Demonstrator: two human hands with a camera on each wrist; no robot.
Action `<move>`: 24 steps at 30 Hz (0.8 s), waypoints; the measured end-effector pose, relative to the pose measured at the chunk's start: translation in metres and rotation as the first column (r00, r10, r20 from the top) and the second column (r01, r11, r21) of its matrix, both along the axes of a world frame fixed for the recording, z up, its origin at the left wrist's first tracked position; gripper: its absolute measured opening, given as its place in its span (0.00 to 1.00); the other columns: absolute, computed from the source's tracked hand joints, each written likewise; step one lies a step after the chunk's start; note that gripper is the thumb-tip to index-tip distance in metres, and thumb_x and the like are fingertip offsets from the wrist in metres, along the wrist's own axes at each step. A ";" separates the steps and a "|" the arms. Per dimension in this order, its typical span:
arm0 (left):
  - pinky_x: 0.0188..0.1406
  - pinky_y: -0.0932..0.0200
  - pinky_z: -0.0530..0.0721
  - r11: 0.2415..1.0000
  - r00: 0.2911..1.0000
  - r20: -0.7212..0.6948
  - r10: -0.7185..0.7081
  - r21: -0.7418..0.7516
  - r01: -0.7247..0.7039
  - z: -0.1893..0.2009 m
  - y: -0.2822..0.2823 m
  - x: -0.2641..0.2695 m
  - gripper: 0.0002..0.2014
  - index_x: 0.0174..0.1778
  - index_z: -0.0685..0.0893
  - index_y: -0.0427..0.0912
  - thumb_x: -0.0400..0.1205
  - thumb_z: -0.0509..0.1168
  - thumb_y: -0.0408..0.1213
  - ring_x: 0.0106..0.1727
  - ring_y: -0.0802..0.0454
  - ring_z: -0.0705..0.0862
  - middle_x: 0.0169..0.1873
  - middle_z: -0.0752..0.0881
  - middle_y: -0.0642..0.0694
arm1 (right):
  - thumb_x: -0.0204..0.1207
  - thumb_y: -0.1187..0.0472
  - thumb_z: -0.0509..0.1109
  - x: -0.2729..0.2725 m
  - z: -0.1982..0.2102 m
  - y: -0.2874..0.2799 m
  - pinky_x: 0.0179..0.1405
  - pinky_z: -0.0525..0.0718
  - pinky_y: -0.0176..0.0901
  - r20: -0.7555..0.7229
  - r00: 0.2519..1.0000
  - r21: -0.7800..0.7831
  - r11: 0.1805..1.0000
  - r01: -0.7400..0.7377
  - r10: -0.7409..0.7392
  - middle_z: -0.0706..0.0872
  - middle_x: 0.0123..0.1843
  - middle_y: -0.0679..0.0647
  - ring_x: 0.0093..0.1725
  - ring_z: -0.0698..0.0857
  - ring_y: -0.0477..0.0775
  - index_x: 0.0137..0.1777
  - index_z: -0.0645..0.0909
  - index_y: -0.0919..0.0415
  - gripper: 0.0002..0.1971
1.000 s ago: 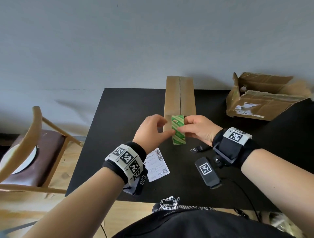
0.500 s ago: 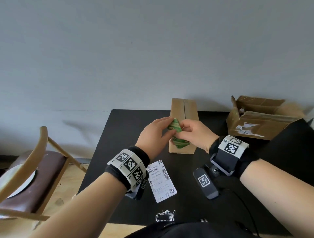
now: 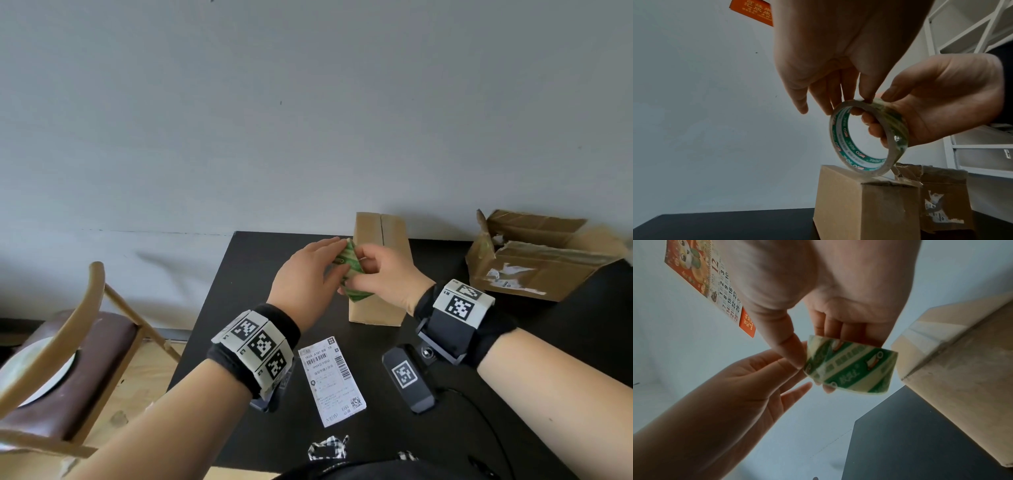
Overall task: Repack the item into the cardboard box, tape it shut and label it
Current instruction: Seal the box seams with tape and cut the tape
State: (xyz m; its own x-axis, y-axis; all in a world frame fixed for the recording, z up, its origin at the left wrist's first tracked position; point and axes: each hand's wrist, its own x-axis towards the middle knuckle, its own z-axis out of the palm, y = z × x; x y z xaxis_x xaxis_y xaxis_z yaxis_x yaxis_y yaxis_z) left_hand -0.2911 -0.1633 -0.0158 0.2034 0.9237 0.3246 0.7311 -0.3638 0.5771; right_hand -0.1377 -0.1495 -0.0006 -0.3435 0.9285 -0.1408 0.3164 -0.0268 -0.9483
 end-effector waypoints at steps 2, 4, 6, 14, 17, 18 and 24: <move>0.66 0.67 0.67 0.999 0.999 0.040 0.019 -0.026 -0.018 0.000 0.000 -0.003 0.20 0.74 0.75 0.48 0.84 0.61 0.39 0.73 0.56 0.72 0.72 0.76 0.52 | 0.69 0.75 0.73 -0.002 0.000 0.001 0.54 0.86 0.46 -0.009 1.000 -0.001 1.000 -0.024 0.024 0.89 0.44 0.54 0.48 0.89 0.53 0.55 0.79 0.57 0.18; 0.67 0.69 0.65 0.997 0.997 0.075 0.028 -0.078 -0.022 0.000 0.001 -0.005 0.21 0.75 0.73 0.48 0.85 0.59 0.39 0.73 0.57 0.71 0.72 0.75 0.51 | 0.70 0.76 0.73 -0.004 0.000 0.003 0.52 0.86 0.45 -0.035 0.998 -0.001 0.999 -0.043 0.043 0.89 0.44 0.52 0.45 0.89 0.50 0.55 0.79 0.54 0.19; 0.70 0.65 0.66 0.987 0.985 0.166 0.042 -0.159 -0.015 0.001 0.002 -0.006 0.22 0.77 0.69 0.48 0.86 0.57 0.40 0.73 0.57 0.71 0.70 0.76 0.51 | 0.71 0.77 0.71 -0.005 0.002 0.005 0.53 0.87 0.47 -0.058 0.997 0.008 0.999 -0.053 0.053 0.89 0.46 0.54 0.44 0.89 0.51 0.54 0.79 0.52 0.19; 0.65 0.45 0.80 0.923 0.760 0.595 0.260 -0.385 -0.014 0.012 0.014 -0.002 0.26 0.69 0.78 0.39 0.74 0.66 0.44 0.60 0.48 0.85 0.56 0.87 0.42 | 0.69 0.64 0.69 -0.015 0.012 0.013 0.62 0.81 0.65 -0.012 0.997 -0.031 0.996 0.081 -0.081 0.86 0.43 0.63 0.50 0.86 0.64 0.45 0.83 0.69 0.09; 0.64 0.47 0.82 0.932 0.746 0.634 0.207 -0.360 0.048 0.016 0.018 -0.004 0.20 0.70 0.76 0.39 0.81 0.64 0.32 0.58 0.48 0.86 0.55 0.87 0.42 | 0.70 0.56 0.67 -0.020 0.016 0.017 0.61 0.80 0.68 -0.034 0.988 -0.030 0.989 0.147 -0.148 0.85 0.46 0.69 0.53 0.85 0.69 0.48 0.82 0.73 0.17; 0.61 0.51 0.84 0.937 0.751 0.633 0.187 -0.344 0.056 0.016 0.020 -0.004 0.19 0.70 0.75 0.40 0.82 0.64 0.30 0.55 0.49 0.87 0.53 0.88 0.43 | 0.75 0.58 0.66 -0.022 0.017 0.019 0.61 0.81 0.67 -0.057 0.985 -0.041 0.986 0.159 -0.161 0.86 0.48 0.71 0.54 0.86 0.70 0.50 0.81 0.75 0.16; 0.53 0.65 0.84 0.968 0.833 0.550 0.063 -0.236 0.083 0.018 0.027 -0.006 0.23 0.71 0.74 0.46 0.80 0.65 0.26 0.48 0.59 0.88 0.45 0.90 0.48 | 0.80 0.62 0.60 -0.021 0.013 0.035 0.50 0.88 0.54 -0.164 0.959 -0.159 0.966 0.204 -0.230 0.88 0.42 0.64 0.42 0.88 0.59 0.52 0.83 0.68 0.12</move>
